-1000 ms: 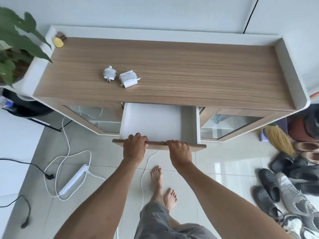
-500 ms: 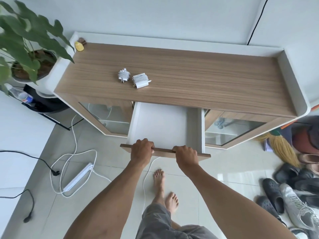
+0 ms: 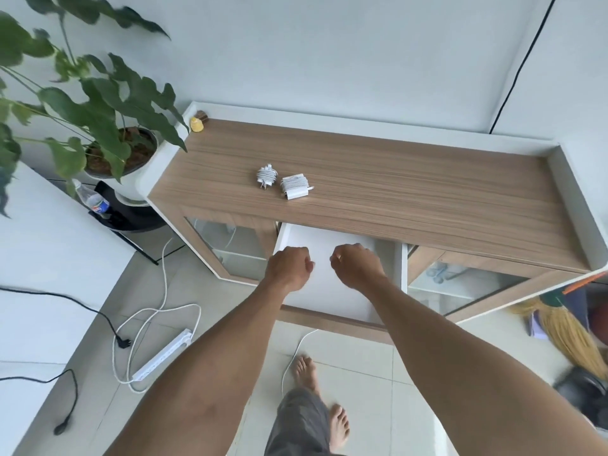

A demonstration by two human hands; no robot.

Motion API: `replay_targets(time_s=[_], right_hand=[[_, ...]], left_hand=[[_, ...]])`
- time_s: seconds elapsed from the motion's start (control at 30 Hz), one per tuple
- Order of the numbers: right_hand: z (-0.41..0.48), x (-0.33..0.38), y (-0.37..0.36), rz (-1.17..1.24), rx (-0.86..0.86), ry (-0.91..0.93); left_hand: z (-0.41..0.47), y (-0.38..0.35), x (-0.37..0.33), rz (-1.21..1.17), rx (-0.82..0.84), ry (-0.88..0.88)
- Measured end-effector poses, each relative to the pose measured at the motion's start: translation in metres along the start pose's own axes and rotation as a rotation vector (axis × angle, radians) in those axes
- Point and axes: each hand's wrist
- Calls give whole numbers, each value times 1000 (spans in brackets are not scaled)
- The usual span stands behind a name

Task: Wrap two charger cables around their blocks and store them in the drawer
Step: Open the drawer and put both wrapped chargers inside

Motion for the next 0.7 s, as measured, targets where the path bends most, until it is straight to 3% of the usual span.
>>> replay_targets(time_s=[0.27, 0.5, 0.7], right_hand=[[81, 24, 57, 66, -81, 42], [156, 23, 59, 94, -20, -12], [219, 21, 51, 85, 43, -23]], left_hand=[[69, 75, 22, -64, -102, 62], [153, 93, 47, -125, -128, 156], [220, 93, 63, -201, -46, 180]])
Point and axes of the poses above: each hand's wrist, its own z-axis towards the middle knuckle, its own y-axis out of the back of the hand, x = y × z, and after that the axes turned 12 degrees about y, right-handed
